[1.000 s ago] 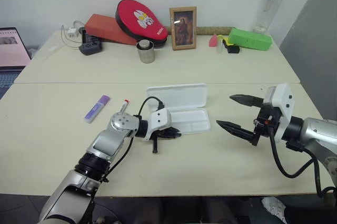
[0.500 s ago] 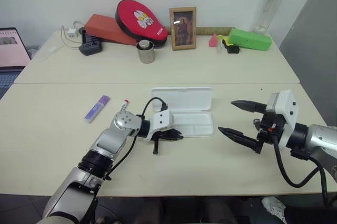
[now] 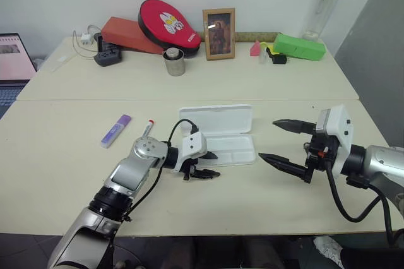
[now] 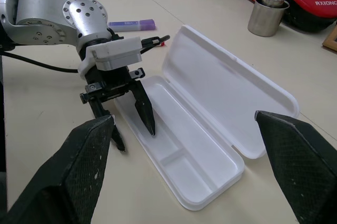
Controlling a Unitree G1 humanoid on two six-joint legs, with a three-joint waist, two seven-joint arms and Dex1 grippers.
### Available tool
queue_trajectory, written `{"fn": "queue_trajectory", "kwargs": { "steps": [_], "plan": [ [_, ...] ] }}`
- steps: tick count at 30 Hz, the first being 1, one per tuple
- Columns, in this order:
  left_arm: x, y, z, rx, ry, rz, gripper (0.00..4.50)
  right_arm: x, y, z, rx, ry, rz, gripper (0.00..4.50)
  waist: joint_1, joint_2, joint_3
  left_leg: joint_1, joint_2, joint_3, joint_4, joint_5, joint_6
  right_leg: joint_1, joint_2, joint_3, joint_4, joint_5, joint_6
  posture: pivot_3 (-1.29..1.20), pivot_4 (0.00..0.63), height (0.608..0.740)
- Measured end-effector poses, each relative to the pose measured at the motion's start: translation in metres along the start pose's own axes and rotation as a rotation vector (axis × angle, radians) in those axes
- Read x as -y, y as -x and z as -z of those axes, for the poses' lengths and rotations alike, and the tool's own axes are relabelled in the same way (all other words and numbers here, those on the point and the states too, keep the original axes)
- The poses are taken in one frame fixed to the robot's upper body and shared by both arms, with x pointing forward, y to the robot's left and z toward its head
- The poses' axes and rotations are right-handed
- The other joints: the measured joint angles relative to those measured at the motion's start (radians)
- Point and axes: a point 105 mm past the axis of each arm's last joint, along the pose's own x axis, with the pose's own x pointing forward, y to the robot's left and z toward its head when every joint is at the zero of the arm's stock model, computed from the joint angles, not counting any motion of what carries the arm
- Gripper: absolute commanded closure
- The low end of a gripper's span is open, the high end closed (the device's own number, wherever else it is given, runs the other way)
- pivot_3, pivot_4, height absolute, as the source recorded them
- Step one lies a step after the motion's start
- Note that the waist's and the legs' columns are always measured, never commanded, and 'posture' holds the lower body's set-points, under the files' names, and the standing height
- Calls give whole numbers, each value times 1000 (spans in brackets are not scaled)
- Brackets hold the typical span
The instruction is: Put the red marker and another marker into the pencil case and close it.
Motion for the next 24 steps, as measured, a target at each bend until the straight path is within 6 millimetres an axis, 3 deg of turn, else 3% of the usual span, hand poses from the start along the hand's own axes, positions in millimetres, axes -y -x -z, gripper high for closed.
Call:
{"fn": "queue_trajectory", "kwargs": {
  "steps": [5,12,16,24],
  "plan": [
    [6,22,-14,65,77,-53,22,-2,-2,-4,12,9,-26,0,-12,0,0,0,1,-2,-1,0,0,-1,0,1,0,0,0,0,150,740],
    [19,77,-9,74,237,-211,22,-5,-8,-14,65,3,-69,0,-21,0,0,1,1,-6,-1,0,0,0,0,1,0,0,0,0,150,740],
    [14,95,7,67,330,-377,22,-3,-11,-16,80,-8,-83,0,-18,0,0,1,1,-7,-1,0,0,0,0,1,0,0,0,0,150,740],
    [-33,137,65,-56,466,-899,22,-6,-23,-15,79,-18,-159,0,-14,0,0,1,0,-8,-1,0,0,0,-1,1,0,0,0,0,150,740]
  ]
}}
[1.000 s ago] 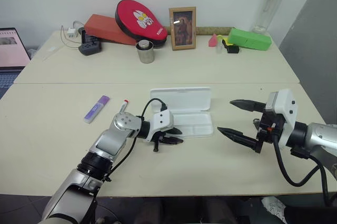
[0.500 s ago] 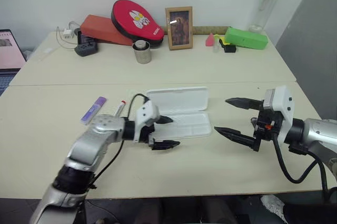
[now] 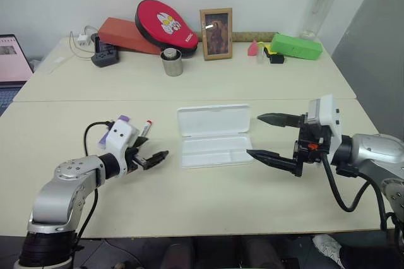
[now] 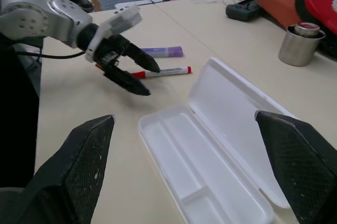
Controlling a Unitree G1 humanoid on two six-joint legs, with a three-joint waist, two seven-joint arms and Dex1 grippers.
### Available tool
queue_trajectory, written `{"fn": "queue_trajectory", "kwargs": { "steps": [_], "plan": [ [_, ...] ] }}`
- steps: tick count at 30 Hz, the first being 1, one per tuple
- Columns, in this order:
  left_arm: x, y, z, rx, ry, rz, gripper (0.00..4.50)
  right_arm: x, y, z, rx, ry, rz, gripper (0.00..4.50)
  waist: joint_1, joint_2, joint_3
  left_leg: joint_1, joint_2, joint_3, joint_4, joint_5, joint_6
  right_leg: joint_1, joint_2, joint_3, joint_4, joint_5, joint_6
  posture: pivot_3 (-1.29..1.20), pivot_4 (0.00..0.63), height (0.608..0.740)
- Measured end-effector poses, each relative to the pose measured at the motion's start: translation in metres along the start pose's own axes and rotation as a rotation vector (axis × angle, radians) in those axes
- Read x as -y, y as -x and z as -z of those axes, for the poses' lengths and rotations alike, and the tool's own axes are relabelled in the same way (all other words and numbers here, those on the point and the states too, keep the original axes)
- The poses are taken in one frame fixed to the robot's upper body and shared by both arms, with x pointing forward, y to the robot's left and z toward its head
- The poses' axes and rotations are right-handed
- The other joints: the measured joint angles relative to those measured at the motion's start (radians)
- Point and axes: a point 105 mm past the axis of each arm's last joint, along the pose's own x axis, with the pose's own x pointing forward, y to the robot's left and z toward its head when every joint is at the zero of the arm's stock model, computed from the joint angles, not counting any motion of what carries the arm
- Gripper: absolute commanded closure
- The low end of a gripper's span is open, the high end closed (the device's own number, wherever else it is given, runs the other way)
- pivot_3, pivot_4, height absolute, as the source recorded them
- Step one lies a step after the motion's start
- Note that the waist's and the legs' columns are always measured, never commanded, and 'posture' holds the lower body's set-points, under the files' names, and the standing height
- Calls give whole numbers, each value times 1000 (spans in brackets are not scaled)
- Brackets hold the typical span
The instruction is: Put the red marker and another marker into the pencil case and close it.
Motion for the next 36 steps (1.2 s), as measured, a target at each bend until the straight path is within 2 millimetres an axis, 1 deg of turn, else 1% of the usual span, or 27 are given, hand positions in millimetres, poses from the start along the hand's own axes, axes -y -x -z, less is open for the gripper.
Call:
{"fn": "queue_trajectory", "kwargs": {
  "steps": [2,4,9,12,22,24,27,28,29,30,32,33,36],
  "plan": [
    [-12,-6,0,-3,25,-70,22,0,-4,-2,8,2,-17,0,0,0,0,0,0,0,0,0,0,0,0,0,0,0,0,0,150,740],
    [-16,-10,-1,-3,43,-91,22,2,-5,-3,15,6,-22,0,0,0,0,-1,0,0,0,0,0,0,0,0,0,0,0,0,150,740],
    [-20,-16,0,-13,76,-111,22,2,-5,-2,11,12,-24,0,0,0,0,-1,0,0,0,0,0,-1,-1,0,0,0,0,0,150,740],
    [-16,-19,2,-36,66,-97,22,2,-5,-2,11,12,-24,0,-1,0,0,-1,0,0,0,0,0,-1,-1,0,1,0,0,0,150,740],
    [-12,-23,1,-74,35,-82,1826,3,-4,-1,8,11,-18,0,-1,0,0,0,-1,0,0,0,0,-1,-1,0,1,0,0,0,150,740],
    [-11,-24,1,-78,26,-79,2310,3,-4,-1,6,11,-17,0,-1,0,0,0,-1,0,0,0,0,-1,-1,0,1,0,0,0,150,740],
    [-11,-25,0,-82,19,-82,2887,3,-4,-1,6,11,-16,0,0,0,0,0,-1,0,0,0,0,-1,-1,0,1,0,0,0,150,740],
    [-11,-25,0,-82,18,-82,3174,3,-4,-1,5,11,-16,0,0,0,0,0,-1,0,0,0,0,-1,-1,0,1,0,0,0,150,740],
    [-11,-25,0,-83,17,-82,3321,3,-4,-1,5,11,-16,0,-1,0,0,0,-1,0,0,0,0,-1,-1,0,1,0,0,0,150,740],
    [-11,-25,0,-83,17,-82,3597,3,-4,-1,5,11,-16,0,-1,0,0,0,-1,0,0,0,0,-1,-1,0,1,0,0,0,150,740],
    [-11,-25,0,-84,17,-82,3868,3,-4,-1,5,11,-17,0,-1,0,0,0,-1,0,0,0,0,-1,-1,0,1,0,0,0,150,740],
    [-11,-25,0,-84,16,-83,4086,3,-4,-1,5,11,-18,0,-1,0,0,0,-1,0,0,0,0,-1,-1,0,1,0,0,0,150,740],
    [-11,-25,0,-85,14,-83,4089,3,-4,-1,5,11,-19,0,-1,0,0,0,-1,0,0,0,0,-1,-1,0,1,0,0,0,150,740]
  ]
}}
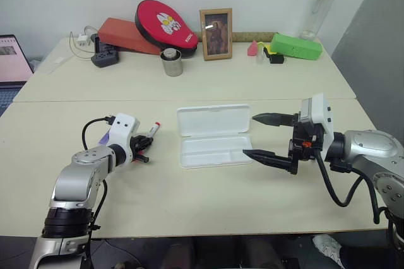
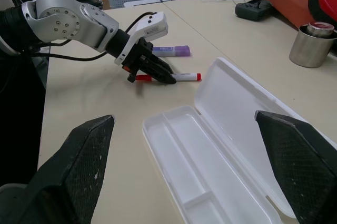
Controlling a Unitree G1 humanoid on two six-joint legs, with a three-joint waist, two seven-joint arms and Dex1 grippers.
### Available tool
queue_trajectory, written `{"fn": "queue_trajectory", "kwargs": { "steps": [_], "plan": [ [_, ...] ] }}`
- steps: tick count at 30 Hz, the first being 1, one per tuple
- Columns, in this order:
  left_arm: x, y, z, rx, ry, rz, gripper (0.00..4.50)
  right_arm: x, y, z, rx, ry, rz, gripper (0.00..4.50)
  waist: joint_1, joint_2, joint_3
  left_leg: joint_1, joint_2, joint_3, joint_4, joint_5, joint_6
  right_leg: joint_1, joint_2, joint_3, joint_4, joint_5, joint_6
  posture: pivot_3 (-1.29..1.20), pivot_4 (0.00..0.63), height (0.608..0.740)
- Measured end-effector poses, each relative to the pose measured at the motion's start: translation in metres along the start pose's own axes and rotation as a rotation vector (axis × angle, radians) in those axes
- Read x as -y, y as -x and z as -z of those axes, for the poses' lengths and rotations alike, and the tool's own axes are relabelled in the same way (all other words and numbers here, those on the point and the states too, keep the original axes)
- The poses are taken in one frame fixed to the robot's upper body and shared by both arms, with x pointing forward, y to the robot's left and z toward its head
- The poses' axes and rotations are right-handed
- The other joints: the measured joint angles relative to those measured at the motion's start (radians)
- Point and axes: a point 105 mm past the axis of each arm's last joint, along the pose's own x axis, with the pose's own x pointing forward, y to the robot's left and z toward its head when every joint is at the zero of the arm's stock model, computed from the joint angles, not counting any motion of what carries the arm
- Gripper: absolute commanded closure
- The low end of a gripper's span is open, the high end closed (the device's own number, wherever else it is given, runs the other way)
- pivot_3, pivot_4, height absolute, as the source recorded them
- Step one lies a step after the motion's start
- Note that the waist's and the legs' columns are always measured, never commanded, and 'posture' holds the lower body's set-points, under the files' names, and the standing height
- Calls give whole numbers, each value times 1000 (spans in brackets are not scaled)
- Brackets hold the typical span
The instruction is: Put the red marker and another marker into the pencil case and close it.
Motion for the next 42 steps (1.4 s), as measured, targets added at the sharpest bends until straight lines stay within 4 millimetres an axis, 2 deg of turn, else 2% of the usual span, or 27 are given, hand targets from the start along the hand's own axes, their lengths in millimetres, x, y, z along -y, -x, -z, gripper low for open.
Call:
{"fn": "queue_trajectory", "kwargs": {
  "steps": [3,8,9,11,14,17,20,23,24,32,42],
  "plan": [
    [0,1,0,-4,-10,4,4089,0,0,0,0,0,-1,0,0,0,0,0,0,0,0,0,0,0,0,0,0,0,0,0,150,740],
    [-3,17,0,-80,-184,89,4089,1,7,1,-7,-7,16,0,-5,0,0,-1,1,1,-1,0,0,-2,0,0,0,0,0,0,150,740],
    [7,29,1,-108,-292,212,4089,2,13,0,-4,-15,22,0,-5,-1,1,-2,1,2,-1,0,0,-2,0,1,-1,0,0,0,150,740],
    [24,41,-4,-103,-396,365,4089,3,19,-5,1,-15,27,0,-3,1,2,-2,1,2,-1,0,0,-3,-1,1,-1,0,-1,0,150,740],
    [54,52,-16,-57,-534,575,4089,-1,20,-9,21,-13,11,0,2,1,2,-2,1,1,-1,0,0,-2,-1,1,-2,0,0,0,150,740],
    [71,45,-35,-30,-676,666,4089,-4,20,-9,22,-11,25,0,13,2,2,-3,0,3,-1,0,0,-1,1,-1,-3,0,0,0,150,740],
    [93,23,-63,33,-787,715,4089,-5,22,-5,16,-18,52,0,23,1,3,-5,-1,7,1,0,0,-2,1,-2,-2,0,1,0,150,740],
    [107,3,-66,20,-815,750,4089,-7,25,-1,-2,-25,65,0,20,1,3,-6,-1,11,2,-1,2,-3,1,-1,-3,1,2,0,150,740],
    [115,-3,-67,21,-817,775,4089,-8,27,2,-13,-32,77,0,13,0,3,-11,1,11,4,-2,3,-7,2,0,-2,1,2,0,150,740],
    [141,-27,-64,-6,-829,844,4089,-14,31,6,-29,-31,139,0,0,0,3,-16,1,11,14,-3,5,-9,3,-1,2,1,3,0,150,740],
    [151,-36,-68,1,-829,845,4089,-16,35,7,-34,-24,191,0,-4,0,3,-15,1,11,14,-3,5,-9,3,-1,2,2,4,0,150,740]
  ]
}}
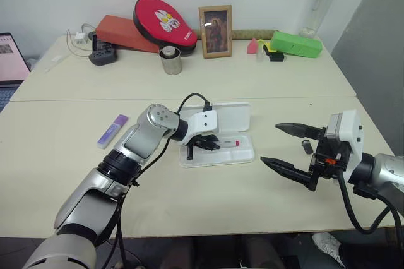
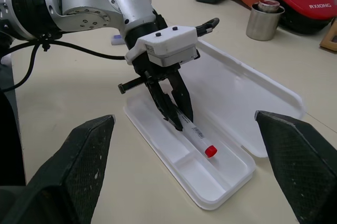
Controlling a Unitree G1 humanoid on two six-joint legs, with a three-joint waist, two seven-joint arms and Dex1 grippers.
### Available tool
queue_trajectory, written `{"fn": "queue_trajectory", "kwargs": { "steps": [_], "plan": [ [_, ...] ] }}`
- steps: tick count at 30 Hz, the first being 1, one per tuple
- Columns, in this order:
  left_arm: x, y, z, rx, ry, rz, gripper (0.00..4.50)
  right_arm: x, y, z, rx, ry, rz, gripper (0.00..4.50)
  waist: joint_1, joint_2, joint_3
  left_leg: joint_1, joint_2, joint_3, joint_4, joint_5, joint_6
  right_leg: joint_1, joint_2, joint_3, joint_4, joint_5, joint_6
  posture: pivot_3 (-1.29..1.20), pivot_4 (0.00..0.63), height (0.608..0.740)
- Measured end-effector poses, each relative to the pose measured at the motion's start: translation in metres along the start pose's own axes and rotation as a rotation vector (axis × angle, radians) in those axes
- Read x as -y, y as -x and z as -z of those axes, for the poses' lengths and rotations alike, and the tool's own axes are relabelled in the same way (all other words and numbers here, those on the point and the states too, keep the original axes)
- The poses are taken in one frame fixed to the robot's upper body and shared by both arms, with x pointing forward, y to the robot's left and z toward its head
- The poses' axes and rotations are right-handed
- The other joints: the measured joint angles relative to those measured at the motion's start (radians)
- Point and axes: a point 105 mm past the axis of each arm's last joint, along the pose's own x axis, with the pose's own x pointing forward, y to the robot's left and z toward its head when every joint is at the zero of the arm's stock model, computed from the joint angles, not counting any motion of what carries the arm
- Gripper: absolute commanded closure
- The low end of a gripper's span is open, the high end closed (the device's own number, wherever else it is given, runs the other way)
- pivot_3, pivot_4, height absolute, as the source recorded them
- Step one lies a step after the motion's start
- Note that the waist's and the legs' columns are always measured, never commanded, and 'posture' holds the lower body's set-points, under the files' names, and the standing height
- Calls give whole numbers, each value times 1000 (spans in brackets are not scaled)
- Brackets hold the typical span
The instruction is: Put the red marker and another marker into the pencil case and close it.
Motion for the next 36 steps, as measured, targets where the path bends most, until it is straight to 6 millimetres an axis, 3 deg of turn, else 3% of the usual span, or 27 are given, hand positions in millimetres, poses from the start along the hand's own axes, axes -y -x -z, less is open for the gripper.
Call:
{"fn": "queue_trajectory", "kwargs": {
  "steps": [17,18,32,36],
  "plan": [
    [-10,-7,-5,13,-7,-57,4089,-2,2,3,1,-20,8,0,1,0,0,0,-1,0,0,0,0,0,-1,0,0,0,0,0,150,740],
    [-10,-7,-5,14,-5,-56,3390,-2,2,3,2,-20,8,0,1,0,0,0,-1,0,0,0,0,0,-1,0,0,0,0,0,150,740],
    [-5,-7,-12,35,2,-41,950,-2,3,4,0,-24,9,0,1,0,0,0,-1,0,0,0,0,0,-1,0,0,0,0,0,150,740],
    [0,-7,-16,57,25,-35,66,-3,3,4,-1,-23,7,0,1,0,0,0,0,0,0,0,0,0,-1,0,1,0,0,0,150,740]
  ]
}}
